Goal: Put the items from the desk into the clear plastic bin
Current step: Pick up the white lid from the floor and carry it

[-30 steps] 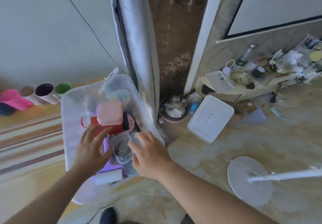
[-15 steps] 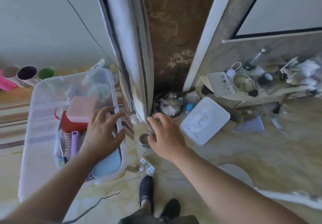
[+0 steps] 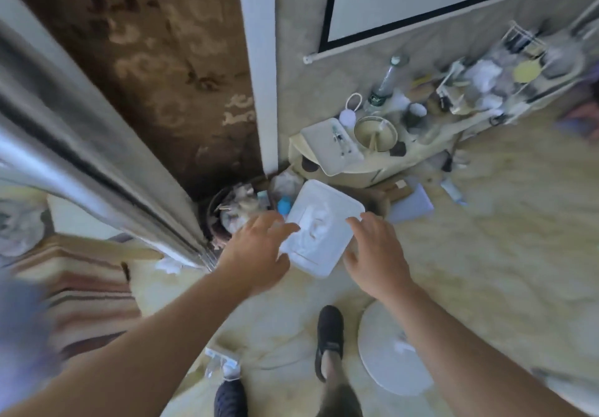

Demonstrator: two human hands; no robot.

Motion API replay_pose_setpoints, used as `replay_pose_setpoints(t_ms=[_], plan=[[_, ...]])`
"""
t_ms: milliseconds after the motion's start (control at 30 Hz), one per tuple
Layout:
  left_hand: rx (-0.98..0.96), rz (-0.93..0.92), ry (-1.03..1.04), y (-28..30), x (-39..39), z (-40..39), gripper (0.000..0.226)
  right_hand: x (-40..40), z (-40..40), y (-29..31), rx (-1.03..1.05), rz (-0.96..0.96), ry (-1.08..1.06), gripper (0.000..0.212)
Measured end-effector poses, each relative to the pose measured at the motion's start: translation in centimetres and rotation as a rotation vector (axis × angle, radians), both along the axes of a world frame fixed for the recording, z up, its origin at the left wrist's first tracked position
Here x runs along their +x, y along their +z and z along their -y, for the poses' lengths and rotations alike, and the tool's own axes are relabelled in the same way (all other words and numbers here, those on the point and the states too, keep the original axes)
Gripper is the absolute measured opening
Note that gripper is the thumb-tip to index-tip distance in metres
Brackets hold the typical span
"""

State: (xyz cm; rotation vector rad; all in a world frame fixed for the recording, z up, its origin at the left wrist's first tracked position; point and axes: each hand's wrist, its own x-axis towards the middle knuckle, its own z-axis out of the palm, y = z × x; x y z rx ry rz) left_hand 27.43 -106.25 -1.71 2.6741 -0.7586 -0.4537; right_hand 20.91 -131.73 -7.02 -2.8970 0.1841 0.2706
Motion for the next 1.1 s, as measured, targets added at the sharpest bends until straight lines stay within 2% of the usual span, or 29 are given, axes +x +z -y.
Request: replay_pose_setpoints(t_ms=[167, 433, 533, 600, 667, 733, 800, 867, 933, 1033, 1100], plan=[[0.024, -0.045, 0.107, -10.4, 6.9, 8.9, 0.062, 8.4, 9.1, -10.5, 0.059, -0.034, -0.077, 0.064], [0.108, -0.063, 0.259, -38.8, 13.5, 17.5, 0.076, 17.9, 19.7, -36.3, 0.056, -0.039, -0.107, 0.068], [0.115, -0.056, 0.272, -48.8, 14.6, 18.9, 0.074, 20.1, 21.6, -45.0, 0.021, -0.086, -0.089, 0.071], [0.117, -0.099, 0.317, -55.2, 15.1, 18.9, 0.074, 21.4, 22.1, -49.5, 0.033, -0.135, -0.082, 0.083], [0.109, -0.152, 0.353, -60.5, 15.3, 18.3, 0.077, 22.8, 22.0, -52.6, 0.050, -0.201, -0.098, 0.095], [0.115, -0.186, 0.365, -64.4, 15.3, 17.5, 0.087, 23.4, 21.5, -54.5, -0.033, -0.180, -0.108, 0.094], [0.110, -0.190, 0.376, -66.1, 15.2, 16.8, 0.102, 22.8, 20.3, -55.1, -0.007, -0.146, -0.090, 0.071], [0.096, -0.139, 0.402, -65.9, 15.1, 16.4, 0.114, 21.3, 18.8, -55.1, 0.149, -0.151, -0.077, 0.043], [0.042, -0.086, 0.452, -63.9, 15.9, 16.4, 0.126, 19.2, 17.4, -54.0, 0.280, -0.141, -0.053, 0.054], [-0.058, -0.051, 0.470, -59.0, 17.2, 16.0, 0.135, 16.4, 15.8, -50.3, 0.338, -0.126, 0.014, 0.059], [-0.140, -0.068, 0.466, -55.1, 17.3, 15.0, 0.119, 15.1, 15.3, -47.1, 0.351, -0.070, 0.053, 0.059]])
